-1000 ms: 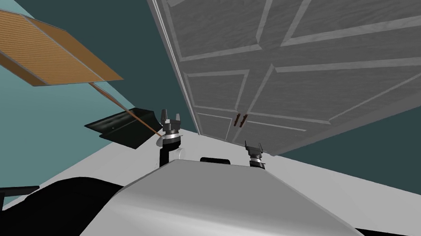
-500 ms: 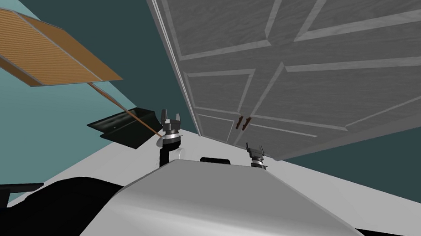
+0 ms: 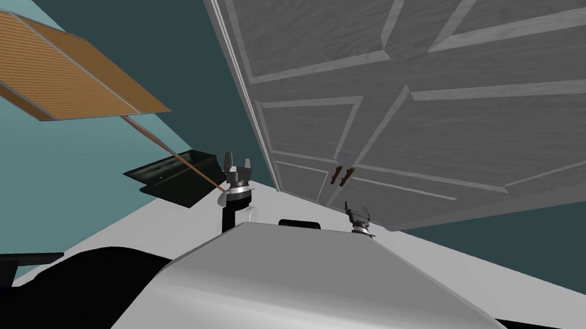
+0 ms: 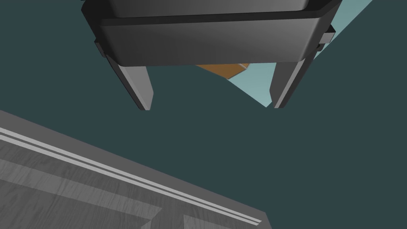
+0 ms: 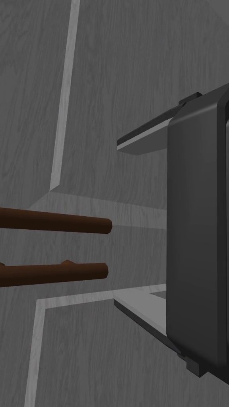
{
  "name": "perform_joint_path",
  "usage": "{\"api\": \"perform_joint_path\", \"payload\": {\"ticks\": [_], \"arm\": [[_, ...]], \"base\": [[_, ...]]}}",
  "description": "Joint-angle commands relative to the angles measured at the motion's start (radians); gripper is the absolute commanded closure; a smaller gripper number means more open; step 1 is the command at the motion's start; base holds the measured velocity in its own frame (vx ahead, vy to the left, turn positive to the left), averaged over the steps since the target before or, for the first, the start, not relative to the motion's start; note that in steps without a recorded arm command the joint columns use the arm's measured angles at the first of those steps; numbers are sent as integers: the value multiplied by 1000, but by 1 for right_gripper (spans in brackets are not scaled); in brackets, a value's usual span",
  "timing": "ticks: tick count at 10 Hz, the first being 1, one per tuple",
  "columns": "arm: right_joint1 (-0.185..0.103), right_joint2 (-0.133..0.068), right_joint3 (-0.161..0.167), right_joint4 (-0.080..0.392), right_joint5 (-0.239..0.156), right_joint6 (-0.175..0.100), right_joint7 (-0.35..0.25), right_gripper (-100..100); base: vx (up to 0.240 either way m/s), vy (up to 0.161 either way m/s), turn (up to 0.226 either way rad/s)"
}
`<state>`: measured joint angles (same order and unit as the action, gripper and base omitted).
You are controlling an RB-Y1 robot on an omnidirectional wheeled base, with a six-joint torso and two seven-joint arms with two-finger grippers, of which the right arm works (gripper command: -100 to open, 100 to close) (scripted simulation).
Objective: Pull the door open
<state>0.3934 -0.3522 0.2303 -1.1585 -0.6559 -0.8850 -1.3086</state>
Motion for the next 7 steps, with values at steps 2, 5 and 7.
{"api": "perform_joint_path", "payload": {"ticks": [2,5,7], "arm": [[-13,-13,12,55,-23,-22,-59,-100],[-23,-26,21,96,-44,-39,-109,-100],[0,-29,12,101,-45,-35,-100,-100]], "base": [[135,-19,77],[191,-18,52],[-1,4,-48]]}}
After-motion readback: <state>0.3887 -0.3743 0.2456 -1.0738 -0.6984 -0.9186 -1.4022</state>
